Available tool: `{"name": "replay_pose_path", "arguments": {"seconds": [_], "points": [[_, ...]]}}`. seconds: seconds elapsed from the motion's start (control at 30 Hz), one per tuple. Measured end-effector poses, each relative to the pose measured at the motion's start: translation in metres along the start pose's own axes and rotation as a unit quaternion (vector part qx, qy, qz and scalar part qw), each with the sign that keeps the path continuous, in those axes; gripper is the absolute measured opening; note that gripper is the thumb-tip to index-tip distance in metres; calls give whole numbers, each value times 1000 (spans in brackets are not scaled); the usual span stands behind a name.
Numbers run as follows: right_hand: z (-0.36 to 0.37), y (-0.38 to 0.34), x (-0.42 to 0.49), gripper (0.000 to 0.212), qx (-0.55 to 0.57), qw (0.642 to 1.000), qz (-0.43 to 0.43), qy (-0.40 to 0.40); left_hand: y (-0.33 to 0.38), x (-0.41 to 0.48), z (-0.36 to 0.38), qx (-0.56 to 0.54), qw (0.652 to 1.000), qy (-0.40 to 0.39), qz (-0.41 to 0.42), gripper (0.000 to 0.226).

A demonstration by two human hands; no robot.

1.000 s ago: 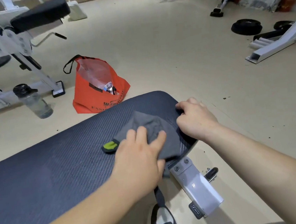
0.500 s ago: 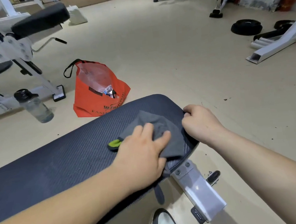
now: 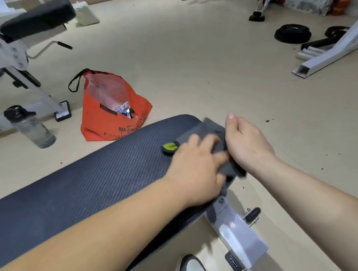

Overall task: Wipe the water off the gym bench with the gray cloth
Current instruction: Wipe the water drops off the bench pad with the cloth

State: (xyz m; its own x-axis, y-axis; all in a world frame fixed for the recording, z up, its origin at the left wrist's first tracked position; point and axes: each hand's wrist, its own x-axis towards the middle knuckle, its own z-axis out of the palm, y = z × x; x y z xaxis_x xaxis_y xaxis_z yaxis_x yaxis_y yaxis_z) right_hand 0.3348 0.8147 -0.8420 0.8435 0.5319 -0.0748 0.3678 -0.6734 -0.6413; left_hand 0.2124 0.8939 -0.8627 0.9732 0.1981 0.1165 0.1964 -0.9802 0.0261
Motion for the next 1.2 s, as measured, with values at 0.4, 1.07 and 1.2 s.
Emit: {"name": "replay_pose_path", "arguments": {"seconds": [0.4, 1.07, 1.2], "points": [[2, -10, -8, 51, 17, 999, -41, -19, -36, -10, -6, 37, 961, -17, -274, 56], [-37, -38, -49, 29, 307, 886, -79, -338, -45, -70, -126, -703, 625, -86, -329, 18], [-3, -21, -31, 14, 91, 976, -86, -179, -87, -55, -101, -413, 789, 62, -450, 15]]}}
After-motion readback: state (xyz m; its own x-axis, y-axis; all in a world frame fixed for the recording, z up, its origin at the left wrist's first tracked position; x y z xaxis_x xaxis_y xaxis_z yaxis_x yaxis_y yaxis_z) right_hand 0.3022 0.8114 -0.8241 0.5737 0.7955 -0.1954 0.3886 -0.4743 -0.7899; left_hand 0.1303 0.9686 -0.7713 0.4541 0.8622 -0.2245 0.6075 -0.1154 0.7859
